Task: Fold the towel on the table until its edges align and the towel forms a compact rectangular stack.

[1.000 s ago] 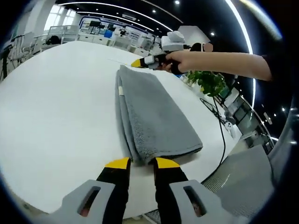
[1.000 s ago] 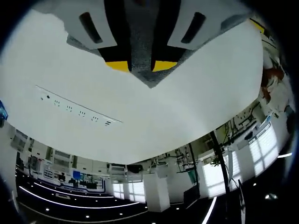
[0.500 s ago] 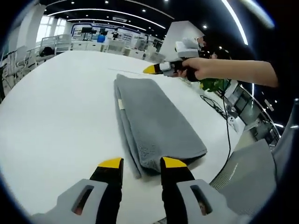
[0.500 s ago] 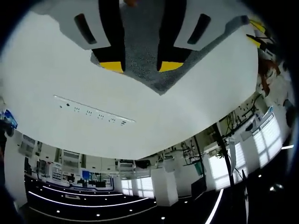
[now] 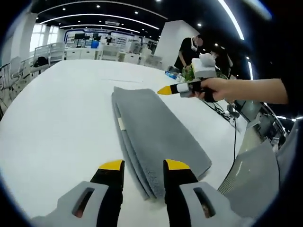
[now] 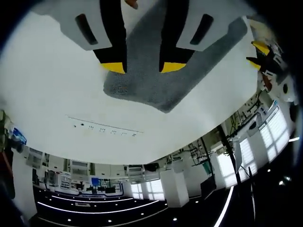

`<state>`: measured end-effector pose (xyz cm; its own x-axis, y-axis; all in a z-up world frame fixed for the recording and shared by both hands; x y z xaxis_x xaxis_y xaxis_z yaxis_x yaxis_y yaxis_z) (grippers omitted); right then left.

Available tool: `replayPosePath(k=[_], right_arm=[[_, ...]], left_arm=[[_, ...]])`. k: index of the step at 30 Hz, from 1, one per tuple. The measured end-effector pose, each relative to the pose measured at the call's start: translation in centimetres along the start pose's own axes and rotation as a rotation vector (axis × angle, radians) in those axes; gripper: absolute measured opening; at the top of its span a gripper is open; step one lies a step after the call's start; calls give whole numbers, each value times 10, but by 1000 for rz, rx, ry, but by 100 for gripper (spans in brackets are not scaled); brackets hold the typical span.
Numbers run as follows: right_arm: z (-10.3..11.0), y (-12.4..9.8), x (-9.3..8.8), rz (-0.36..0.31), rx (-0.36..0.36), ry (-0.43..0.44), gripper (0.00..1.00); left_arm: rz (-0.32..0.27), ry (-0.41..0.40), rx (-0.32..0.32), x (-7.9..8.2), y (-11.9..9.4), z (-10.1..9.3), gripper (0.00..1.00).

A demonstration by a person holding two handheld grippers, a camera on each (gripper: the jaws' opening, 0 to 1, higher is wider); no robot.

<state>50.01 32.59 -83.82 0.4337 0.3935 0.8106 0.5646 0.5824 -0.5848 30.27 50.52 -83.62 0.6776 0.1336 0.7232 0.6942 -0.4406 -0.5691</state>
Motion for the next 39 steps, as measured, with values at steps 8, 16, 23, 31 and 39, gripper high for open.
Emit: replayPosePath(k=[8, 16, 23, 31, 39], right_arm=[[4, -18, -24, 8, -17, 22, 26], [12, -33, -48, 31, -32, 66, 26], [19, -40, -59, 31, -43, 104, 26], [24, -41, -69, 45, -50, 124, 26], [23, -42, -69, 42, -74, 138, 25]], left_arm=[[-1, 10, 5, 20, 12, 13, 33], [15, 31, -16, 39, 35, 18, 33], [91, 0, -140, 48, 52, 9, 33], [145, 26, -141, 41, 66, 11, 34], [181, 43, -130, 36, 88, 15, 34]])
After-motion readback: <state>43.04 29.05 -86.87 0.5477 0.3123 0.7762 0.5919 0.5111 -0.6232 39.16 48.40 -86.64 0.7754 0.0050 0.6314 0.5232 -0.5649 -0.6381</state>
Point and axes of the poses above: the point that each gripper's makers call its tool centre point, and the gripper's own axes: y roughly forward along the fingers, z roughly to its left, x roughly out of its top, the point moved 3 cm from there along -y, roughly backward along the fingers, and after that the axes turned 10 degrees about -y, right-handed, at the moved point
